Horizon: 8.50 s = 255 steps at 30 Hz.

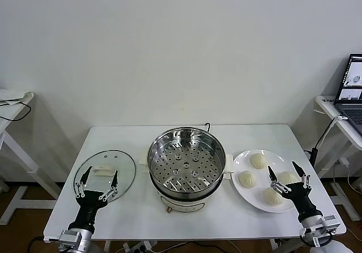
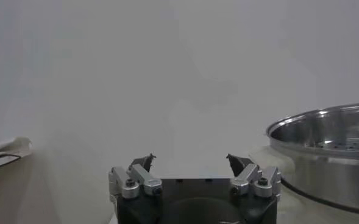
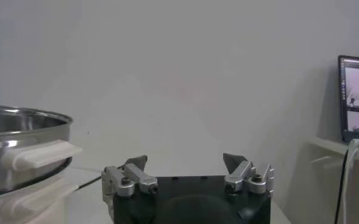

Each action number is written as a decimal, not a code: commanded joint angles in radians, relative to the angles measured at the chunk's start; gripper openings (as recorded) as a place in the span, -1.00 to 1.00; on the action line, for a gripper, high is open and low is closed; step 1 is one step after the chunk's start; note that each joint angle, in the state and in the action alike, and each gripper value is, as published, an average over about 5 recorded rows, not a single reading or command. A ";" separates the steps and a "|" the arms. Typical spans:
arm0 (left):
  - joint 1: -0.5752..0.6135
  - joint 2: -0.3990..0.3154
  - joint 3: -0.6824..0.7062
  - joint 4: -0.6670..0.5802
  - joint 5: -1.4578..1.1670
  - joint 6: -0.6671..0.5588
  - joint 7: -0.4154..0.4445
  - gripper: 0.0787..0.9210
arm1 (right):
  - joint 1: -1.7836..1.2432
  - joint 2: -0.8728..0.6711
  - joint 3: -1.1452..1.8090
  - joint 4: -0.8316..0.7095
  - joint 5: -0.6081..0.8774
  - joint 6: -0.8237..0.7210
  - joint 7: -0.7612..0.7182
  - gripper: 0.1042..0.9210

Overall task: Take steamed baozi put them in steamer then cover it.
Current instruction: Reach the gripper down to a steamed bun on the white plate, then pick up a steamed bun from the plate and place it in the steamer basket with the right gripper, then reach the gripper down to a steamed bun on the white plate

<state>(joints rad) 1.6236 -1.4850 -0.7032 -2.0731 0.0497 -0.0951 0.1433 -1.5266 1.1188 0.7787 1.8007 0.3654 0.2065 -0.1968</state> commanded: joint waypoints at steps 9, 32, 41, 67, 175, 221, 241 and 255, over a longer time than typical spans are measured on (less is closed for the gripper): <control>-0.004 0.014 -0.003 0.004 0.004 -0.002 0.001 0.77 | 0.259 -0.274 -0.078 -0.111 -0.312 -0.174 0.019 0.76; 0.018 -0.006 0.006 -0.027 0.002 -0.006 -0.009 0.77 | 1.383 -0.689 -1.266 -0.479 -0.475 -0.337 -0.856 0.76; 0.022 -0.011 0.008 -0.035 0.002 -0.001 -0.011 0.77 | 1.553 -0.540 -1.435 -0.644 -0.523 -0.313 -0.976 0.76; 0.027 -0.022 0.011 -0.023 0.003 -0.003 -0.011 0.77 | 1.461 -0.230 -1.342 -0.955 -0.707 -0.256 -0.907 0.76; 0.014 0.028 -0.024 0.002 0.003 -0.013 -0.007 0.77 | 1.987 0.156 -1.979 -0.719 -0.641 0.510 -0.888 0.49; 0.073 0.013 0.032 -0.040 0.063 -0.042 -0.015 0.77 | 2.132 -0.603 -2.081 -0.356 -0.114 -0.310 -1.014 0.76; 0.072 -0.005 0.050 -0.035 0.085 -0.046 -0.021 0.77 | 1.527 -0.502 -1.599 -0.578 -0.325 -0.354 -0.934 0.76; 0.056 -0.005 0.047 -0.013 0.084 -0.047 -0.019 0.77 | 1.470 -0.448 -1.563 -0.612 -0.326 -0.354 -0.888 0.76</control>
<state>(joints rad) 1.6825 -1.4897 -0.6570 -2.0950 0.1321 -0.1421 0.1233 0.0177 0.6511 -0.8368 1.2133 0.0525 -0.1340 -1.1110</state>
